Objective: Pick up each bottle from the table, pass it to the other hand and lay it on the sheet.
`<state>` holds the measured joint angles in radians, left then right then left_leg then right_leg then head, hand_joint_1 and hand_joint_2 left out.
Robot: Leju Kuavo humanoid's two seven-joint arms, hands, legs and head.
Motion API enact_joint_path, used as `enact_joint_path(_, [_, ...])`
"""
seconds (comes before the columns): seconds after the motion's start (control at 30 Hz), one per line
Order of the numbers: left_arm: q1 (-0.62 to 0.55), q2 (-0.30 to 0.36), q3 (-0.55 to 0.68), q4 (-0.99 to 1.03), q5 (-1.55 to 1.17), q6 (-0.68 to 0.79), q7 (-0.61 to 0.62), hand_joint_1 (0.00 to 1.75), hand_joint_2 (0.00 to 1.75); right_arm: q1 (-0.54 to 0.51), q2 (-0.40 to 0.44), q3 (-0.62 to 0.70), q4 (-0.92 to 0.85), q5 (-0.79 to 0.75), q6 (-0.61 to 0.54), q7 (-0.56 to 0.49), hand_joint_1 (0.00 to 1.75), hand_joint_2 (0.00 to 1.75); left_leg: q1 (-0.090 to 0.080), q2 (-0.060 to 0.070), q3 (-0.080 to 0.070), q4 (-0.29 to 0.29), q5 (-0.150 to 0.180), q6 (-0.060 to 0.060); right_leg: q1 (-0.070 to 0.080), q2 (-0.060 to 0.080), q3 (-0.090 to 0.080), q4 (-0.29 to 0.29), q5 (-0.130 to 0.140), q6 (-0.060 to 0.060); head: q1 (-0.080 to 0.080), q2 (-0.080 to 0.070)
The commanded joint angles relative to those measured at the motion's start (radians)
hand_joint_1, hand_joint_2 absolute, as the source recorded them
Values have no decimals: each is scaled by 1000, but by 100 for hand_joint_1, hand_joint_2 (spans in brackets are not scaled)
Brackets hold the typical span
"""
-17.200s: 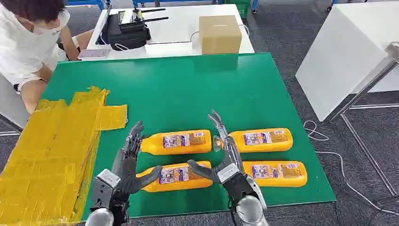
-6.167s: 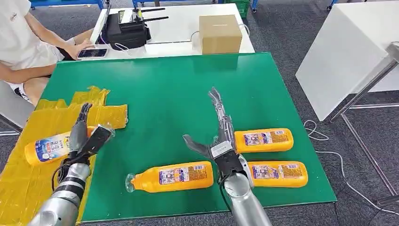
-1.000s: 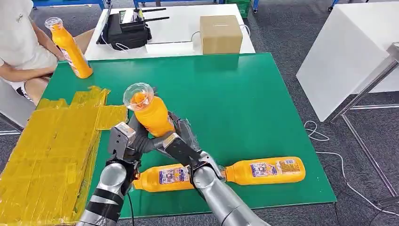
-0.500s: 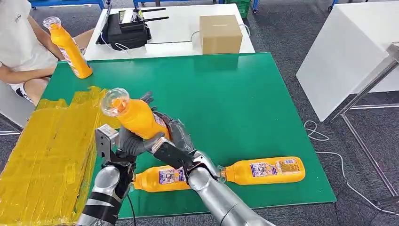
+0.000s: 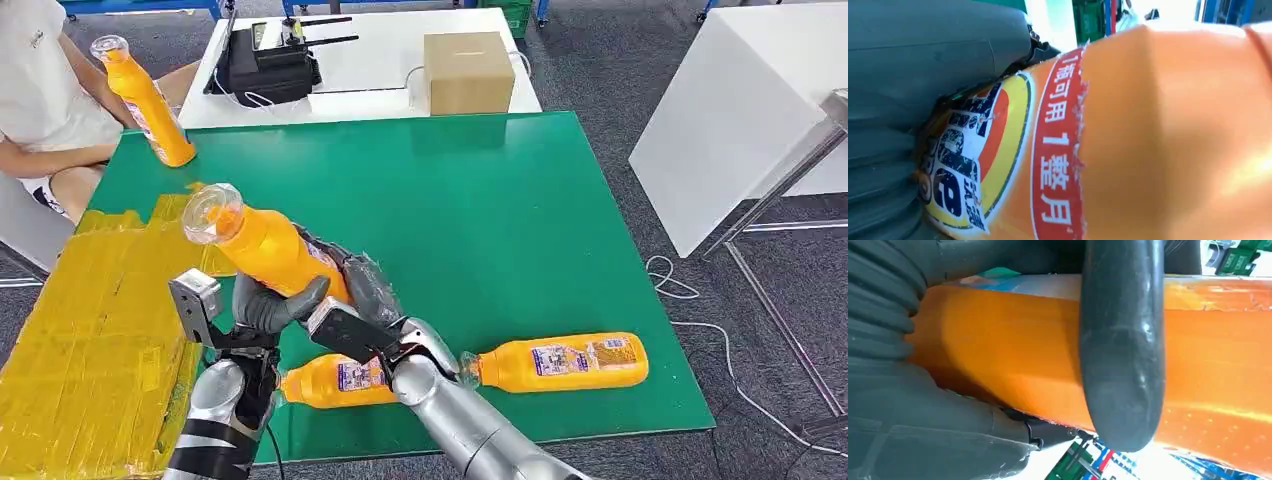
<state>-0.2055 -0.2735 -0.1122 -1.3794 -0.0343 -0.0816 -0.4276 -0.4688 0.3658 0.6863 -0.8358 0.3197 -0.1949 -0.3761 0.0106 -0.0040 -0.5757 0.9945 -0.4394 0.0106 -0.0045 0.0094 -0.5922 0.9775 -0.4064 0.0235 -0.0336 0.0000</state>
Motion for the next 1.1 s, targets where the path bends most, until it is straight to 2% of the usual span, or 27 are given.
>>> enact_joint_path(0.03, [-73,-31,93,-62,-112,195,-49,175,175,26,-17,-5,9,10,-51,-18,0,175,1,-2,3,0,-1,0,2,-3,5,-1,-1,0,0,0])
enact_joint_path(0.07, [-78,-25,82,-76,-207,275,-68,175,175,39,-17,-48,-28,42,-50,-17,0,175,1,-2,1,0,0,0,1,-2,2,-1,-1,0,0,0])
enact_joint_path(0.1, [-80,-26,81,-84,-210,278,-65,175,175,45,-17,-67,-45,62,-36,-11,0,175,1,-2,3,0,-1,0,1,-3,4,-1,-2,0,0,0])
enact_joint_path(0.13, [-87,-21,85,-84,-328,381,-75,175,175,50,-17,-81,-62,69,-40,-14,0,175,1,-2,1,1,-1,0,1,-3,3,0,-1,0,-1,0])
enact_joint_path(0.17, [-100,-19,78,-75,-423,460,-74,175,175,61,-17,-108,-97,85,-41,-20,0,0,0,-2,0,0,0,0,1,-3,1,0,-1,0,0,0])
enact_joint_path(0.23, [-134,4,94,-32,-605,604,-47,175,175,91,-17,-173,-192,133,-19,-21,0,0,1,-3,1,0,0,0,1,-4,2,0,-1,0,0,0])
enact_joint_path(0.37, [-180,46,144,75,-858,774,-7,175,175,143,-26,-251,-341,182,23,-15,0,0,0,-3,2,0,-1,0,0,-4,4,0,-1,0,0,0])
enact_joint_path(0.4, [-179,20,216,44,-1016,780,-1,175,175,151,-30,-259,-365,183,23,-16,0,0,0,-2,2,-1,0,0,0,-3,2,-1,-1,0,0,0])
enact_joint_path(0.5, [-179,20,216,44,-1016,780,-1,175,175,151,-30,-259,-365,183,23,-16,0,0,1,-1,5,-1,-2,0,1,-2,6,-1,-2,0,0,0])
enact_joint_path(0.53, [-179,20,216,44,-1016,780,-1,175,175,151,-30,-259,-365,183,23,-16,0,0,0,-2,1,-1,0,0,0,-2,2,-1,-1,0,0,0])
enact_joint_path(0.63, [-179,20,216,44,-1016,780,-1,175,175,151,-30,-259,-365,183,23,-16,0,0,0,-1,2,-1,0,0,0,-1,3,-1,-1,0,0,0])
enact_joint_path(0.67, [-171,-39,327,-40,-1275,780,-19,175,175,157,-31,-261,-373,183,15,-30,0,0,1,-1,7,-1,-2,0,1,-2,8,-2,-2,0,0,0])
enact_joint_path(0.7, [-168,-55,361,-86,-1410,780,-15,175,175,160,-37,-261,-385,180,11,-35,0,0,1,-1,3,0,-1,0,1,-1,3,-1,-1,0,0,0])
enact_joint_path(0.73, [-151,19,303,-98,-1536,780,93,175,175,165,-44,-264,-400,170,1,-43,0,0,1,0,4,0,-2,0,1,-1,5,-1,-2,0,0,0])
enact_joint_path(0.77, [-145,116,220,-13,-1536,780,185,175,175,172,-56,-266,-424,160,-3,-45,0,0,1,0,2,1,-2,0,1,-1,2,0,-1,0,0,0])
enact_joint_path(0.8, [-181,269,25,85,-1536,780,394,175,175,180,-68,-267,-448,151,-4,-46,0,0,0,2,3,-1,-1,0,0,1,3,-1,-1,0,0,0])
enact_joint_path(0.83, [-266,451,-218,210,-1536,780,637,175,175,186,-78,-269,-468,142,-4,-48,0,0,0,-1,5,-3,0,0,0,-2,5,-2,-1,0,0,0])
enact_joint_path(0.87, [-351,500,-513,323,-1536,780,904,175,175,189,-85,-269,-481,127,3,-48,0,175,-1,-3,4,-3,1,-1,0,-4,4,-1,-1,-1,0,0])
enact_joint_path(0.9, [-373,475,-547,441,-1536,780,951,175,175,190,-90,-268,-490,127,4,-48,0,175,0,-7,4,-3,1,-1,0,-8,6,-1,-2,-1,0,0])
enact_joint_path(0.93, [-361,456,-490,475,-1536,780,919,175,175,194,-93,-269,-498,121,5,-47,0,175,1,-13,-1,0,3,-1,1,-14,3,0,-2,-1,1,0])
enact_joint_path(0.97, [-360,437,-445,525,-1536,780,892,175,175,198,-96,-266,-507,121,5,-46,0,175,2,-15,1,0,3,-1,2,-17,4,-1,-2,-1,-1,0])
enact_joint_path(1.0, [-355,431,-402,545,-1536,780,859,175,175,197,-94,-269,-505,119,5,-47,0,175,2,-11,4,-2,2,-1,2,-12,4,-2,-2,-1,0,0])
enact_joint_path(1.03, [-355,431,-402,545,-1536,780,859,175,175,197,-94,-269,-505,119,5,-47,0,175,0,-1,6,-3,2,-1,1,-2,3,-3,0,-2,-2,0])
enact_joint_path(1.1, [-355,431,-402,545,-1536,780,859,175,175,197,-94,-269,-505,119,5,-47,0,175,0,1,4,-2,2,-2,0,1,2,0,1,-3,0,0])
